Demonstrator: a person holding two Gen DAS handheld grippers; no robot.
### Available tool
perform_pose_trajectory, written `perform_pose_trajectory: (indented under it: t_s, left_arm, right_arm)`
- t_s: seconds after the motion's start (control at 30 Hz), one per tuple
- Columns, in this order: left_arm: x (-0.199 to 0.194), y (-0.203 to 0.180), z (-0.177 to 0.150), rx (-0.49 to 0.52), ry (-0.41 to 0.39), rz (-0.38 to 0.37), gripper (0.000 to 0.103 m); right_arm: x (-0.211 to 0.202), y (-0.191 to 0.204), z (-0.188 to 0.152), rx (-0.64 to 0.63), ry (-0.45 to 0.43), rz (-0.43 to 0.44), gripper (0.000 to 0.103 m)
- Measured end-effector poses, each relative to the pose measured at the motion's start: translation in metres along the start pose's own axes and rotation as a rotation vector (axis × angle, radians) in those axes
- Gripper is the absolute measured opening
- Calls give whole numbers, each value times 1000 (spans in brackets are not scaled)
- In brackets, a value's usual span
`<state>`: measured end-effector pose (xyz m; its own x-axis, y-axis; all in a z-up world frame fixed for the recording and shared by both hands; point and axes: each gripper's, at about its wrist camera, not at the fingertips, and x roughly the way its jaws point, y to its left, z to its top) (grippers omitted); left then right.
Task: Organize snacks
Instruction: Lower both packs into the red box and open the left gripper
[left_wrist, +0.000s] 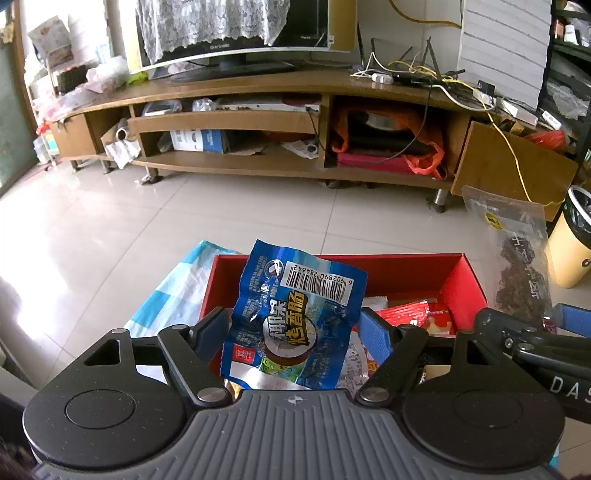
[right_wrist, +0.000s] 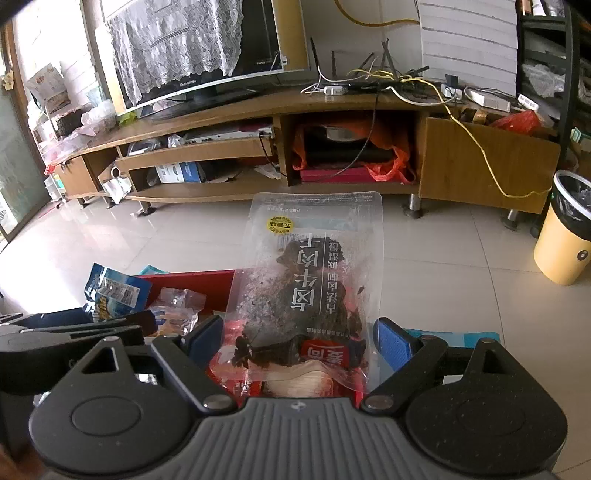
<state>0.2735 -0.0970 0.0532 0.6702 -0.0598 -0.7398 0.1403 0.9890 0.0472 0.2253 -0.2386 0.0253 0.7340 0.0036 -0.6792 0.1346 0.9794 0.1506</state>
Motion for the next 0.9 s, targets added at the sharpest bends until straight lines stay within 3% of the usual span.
perform_pose_trajectory:
  t_s: [0.9]
  left_arm:
    - [27,-6,2,30,64,9,81]
  right_arm:
    - [30,-2,5,-29,81,-3,88]
